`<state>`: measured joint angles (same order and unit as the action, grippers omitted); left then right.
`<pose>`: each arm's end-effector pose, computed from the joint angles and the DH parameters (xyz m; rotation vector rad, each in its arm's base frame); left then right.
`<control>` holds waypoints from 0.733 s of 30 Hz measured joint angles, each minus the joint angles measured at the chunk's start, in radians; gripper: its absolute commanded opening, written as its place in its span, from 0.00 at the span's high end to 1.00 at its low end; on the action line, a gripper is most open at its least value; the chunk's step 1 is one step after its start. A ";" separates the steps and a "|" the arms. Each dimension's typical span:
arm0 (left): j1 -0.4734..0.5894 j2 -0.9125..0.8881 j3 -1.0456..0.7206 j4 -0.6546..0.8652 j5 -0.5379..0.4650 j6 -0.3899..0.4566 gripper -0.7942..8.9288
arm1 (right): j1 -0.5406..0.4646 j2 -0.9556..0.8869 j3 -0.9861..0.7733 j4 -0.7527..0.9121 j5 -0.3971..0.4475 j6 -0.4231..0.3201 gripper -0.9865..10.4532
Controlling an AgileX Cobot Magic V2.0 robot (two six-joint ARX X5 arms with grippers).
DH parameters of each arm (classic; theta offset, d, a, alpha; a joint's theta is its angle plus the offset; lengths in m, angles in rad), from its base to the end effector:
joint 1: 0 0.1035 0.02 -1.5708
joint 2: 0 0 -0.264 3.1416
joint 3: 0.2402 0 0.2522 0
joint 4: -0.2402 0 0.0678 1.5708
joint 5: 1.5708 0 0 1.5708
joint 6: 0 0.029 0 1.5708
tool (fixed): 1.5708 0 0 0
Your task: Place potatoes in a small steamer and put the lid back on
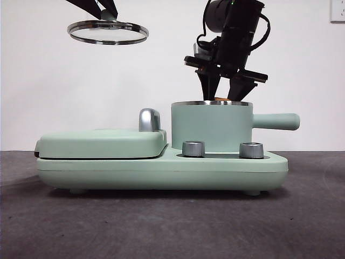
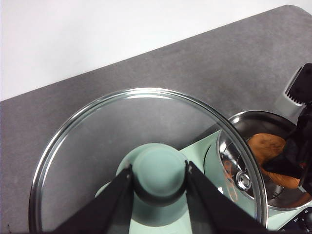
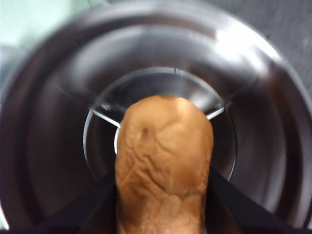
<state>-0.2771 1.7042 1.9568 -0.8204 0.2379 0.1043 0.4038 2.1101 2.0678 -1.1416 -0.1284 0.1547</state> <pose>0.3427 -0.1046 0.4329 0.1105 0.5473 -0.5305 0.4025 0.1760 0.2902 -0.0310 1.2163 0.3745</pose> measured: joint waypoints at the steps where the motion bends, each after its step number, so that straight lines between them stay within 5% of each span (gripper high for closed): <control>1: 0.000 0.000 0.000 0.000 0.000 0.000 0.90 | 0.000 0.000 0.000 -0.005 0.000 -0.003 0.81; 16: 0.000 0.002 0.000 0.000 0.000 0.000 0.90 | 0.000 0.013 0.017 0.000 -0.002 -0.051 0.47; 22: -0.005 0.002 0.000 -0.001 0.000 0.000 0.90 | 0.000 0.011 0.165 -0.110 -0.002 -0.054 0.47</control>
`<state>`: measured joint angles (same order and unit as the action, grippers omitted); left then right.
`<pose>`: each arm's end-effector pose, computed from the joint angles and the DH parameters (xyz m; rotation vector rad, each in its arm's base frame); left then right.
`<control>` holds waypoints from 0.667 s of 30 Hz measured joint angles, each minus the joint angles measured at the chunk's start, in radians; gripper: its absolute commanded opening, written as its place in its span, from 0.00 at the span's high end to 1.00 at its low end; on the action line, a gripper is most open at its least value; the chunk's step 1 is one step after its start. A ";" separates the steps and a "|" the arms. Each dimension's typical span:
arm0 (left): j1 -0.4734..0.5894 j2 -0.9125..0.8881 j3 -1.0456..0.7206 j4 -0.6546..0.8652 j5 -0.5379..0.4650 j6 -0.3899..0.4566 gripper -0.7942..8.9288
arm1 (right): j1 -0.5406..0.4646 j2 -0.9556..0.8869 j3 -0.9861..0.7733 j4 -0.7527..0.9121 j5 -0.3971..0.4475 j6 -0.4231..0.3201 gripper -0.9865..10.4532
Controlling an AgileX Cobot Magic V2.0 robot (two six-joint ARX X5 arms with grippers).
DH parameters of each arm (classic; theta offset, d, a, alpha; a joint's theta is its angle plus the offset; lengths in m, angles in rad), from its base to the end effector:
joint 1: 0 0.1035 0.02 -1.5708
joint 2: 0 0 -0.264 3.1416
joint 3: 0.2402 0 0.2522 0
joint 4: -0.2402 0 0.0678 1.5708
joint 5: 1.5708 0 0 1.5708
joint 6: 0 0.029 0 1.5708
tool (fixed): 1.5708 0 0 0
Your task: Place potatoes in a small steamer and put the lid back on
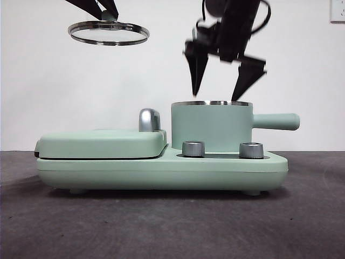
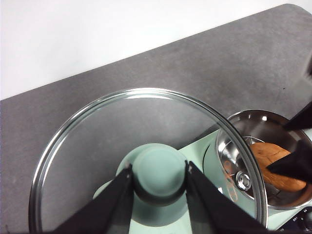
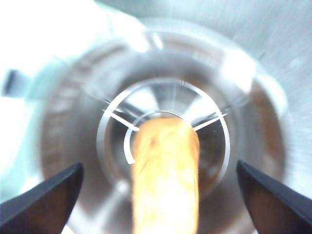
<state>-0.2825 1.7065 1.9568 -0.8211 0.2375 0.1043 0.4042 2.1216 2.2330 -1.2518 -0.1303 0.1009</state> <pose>0.3428 -0.1066 0.4320 0.1121 0.5501 -0.5354 0.3987 0.1746 0.3276 -0.0697 1.1634 0.4161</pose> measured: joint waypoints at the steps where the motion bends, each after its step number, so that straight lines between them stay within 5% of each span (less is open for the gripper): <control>1: -0.003 0.000 0.000 0.000 0.000 0.000 0.90 | 0.000 -0.003 0.020 -0.019 0.000 0.000 0.47; 11: -0.053 0.001 0.000 -0.008 0.000 0.000 0.90 | -0.008 -0.208 0.016 -0.091 0.001 0.000 0.47; 20: -0.129 0.002 0.000 -0.014 0.000 0.000 0.90 | -0.008 -0.604 -0.238 -0.091 0.003 -0.001 0.47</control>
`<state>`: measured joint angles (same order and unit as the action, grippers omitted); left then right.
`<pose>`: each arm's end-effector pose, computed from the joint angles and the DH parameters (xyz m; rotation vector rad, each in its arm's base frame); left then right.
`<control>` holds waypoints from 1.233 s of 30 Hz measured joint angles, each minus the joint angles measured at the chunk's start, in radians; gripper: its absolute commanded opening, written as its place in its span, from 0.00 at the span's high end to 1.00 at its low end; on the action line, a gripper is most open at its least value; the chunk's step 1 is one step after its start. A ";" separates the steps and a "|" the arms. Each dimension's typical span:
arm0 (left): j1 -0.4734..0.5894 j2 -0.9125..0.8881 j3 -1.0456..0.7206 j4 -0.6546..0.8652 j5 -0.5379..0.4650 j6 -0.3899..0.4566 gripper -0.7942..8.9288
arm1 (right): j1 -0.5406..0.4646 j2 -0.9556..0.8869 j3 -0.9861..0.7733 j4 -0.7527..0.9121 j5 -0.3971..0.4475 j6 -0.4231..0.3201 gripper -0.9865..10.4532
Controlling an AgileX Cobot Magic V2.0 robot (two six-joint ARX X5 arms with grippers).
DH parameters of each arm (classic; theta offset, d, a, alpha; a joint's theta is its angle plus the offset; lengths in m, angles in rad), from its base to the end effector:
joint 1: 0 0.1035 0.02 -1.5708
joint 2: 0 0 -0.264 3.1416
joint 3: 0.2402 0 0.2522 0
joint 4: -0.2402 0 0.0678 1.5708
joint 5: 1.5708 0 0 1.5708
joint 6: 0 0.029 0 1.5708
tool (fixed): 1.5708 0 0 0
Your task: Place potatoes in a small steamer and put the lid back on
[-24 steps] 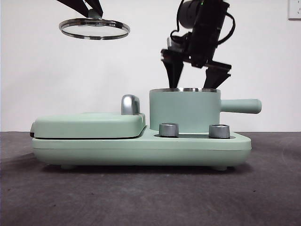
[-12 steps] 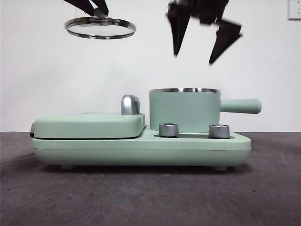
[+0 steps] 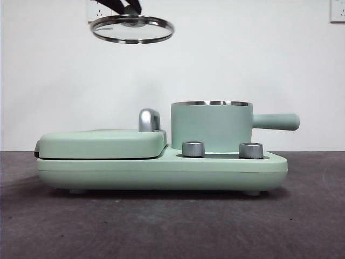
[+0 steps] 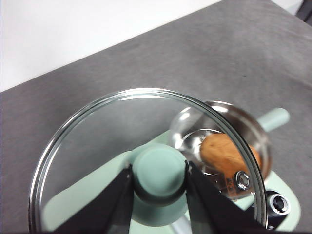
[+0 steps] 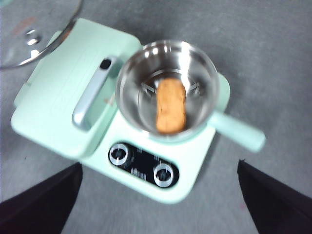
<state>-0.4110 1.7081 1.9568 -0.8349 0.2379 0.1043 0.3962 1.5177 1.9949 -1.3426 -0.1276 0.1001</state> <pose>0.3261 -0.1496 0.4304 0.1492 0.5610 -0.6607 0.2372 0.1032 0.4594 -0.0254 0.8899 0.4461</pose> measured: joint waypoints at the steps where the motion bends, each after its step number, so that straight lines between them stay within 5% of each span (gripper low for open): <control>1: -0.011 0.000 0.000 0.000 0.000 0.000 0.90 | 0.000 -0.047 -0.044 0.000 0.000 0.000 0.47; 20: -0.220 0.108 0.000 0.082 0.002 0.097 0.90 | 0.035 -0.972 -0.990 0.309 -0.003 0.072 0.47; 37: -0.224 0.321 0.000 0.232 0.000 0.087 0.90 | 0.035 -1.099 -1.083 0.330 -0.003 0.163 0.47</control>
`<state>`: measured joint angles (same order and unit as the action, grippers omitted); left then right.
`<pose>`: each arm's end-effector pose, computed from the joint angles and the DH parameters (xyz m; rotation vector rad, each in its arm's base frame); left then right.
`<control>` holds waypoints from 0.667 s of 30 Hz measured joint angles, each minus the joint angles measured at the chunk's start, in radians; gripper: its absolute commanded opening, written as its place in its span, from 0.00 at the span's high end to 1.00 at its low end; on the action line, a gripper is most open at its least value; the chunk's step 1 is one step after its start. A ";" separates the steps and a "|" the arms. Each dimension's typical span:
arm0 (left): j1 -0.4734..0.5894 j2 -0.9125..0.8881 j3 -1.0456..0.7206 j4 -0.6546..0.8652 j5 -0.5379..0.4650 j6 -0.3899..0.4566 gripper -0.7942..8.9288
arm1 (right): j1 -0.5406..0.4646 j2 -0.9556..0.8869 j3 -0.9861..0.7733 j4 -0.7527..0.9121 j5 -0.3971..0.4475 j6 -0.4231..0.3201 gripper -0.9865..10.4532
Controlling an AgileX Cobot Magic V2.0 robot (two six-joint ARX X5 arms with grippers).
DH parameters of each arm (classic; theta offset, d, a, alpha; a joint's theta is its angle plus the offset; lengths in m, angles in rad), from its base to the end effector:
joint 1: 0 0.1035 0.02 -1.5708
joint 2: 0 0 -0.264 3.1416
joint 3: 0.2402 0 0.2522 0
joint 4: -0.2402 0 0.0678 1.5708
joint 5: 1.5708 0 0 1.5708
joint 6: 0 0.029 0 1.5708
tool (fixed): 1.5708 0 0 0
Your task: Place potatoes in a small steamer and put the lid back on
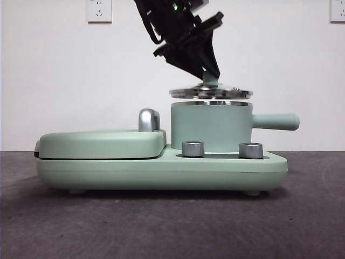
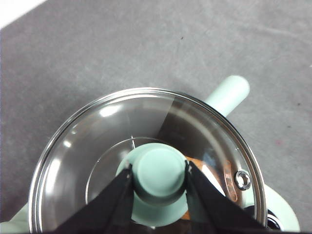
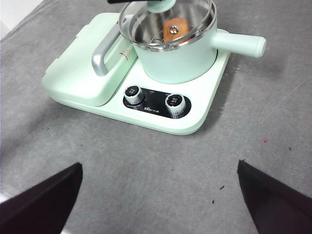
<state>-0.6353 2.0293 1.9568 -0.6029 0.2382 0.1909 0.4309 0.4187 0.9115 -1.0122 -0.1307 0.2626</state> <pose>0.3665 -0.2787 0.3223 0.3092 0.6021 -0.9037 0.0439 0.0243 0.3317 0.1713 0.5882 0.4764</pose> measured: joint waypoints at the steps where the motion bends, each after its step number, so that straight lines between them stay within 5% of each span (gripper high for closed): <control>1: 0.000 0.006 0.000 0.001 -0.001 0.000 0.90 | 0.000 0.000 0.000 0.000 0.000 0.000 0.47; 20: 0.023 0.034 0.000 0.050 0.029 -0.017 0.90 | 0.000 0.000 0.000 0.000 0.000 0.014 0.47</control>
<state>-0.6128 2.0636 1.9568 -0.5529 0.2668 0.1738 0.4309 0.4187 0.9115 -1.0122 -0.1307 0.2768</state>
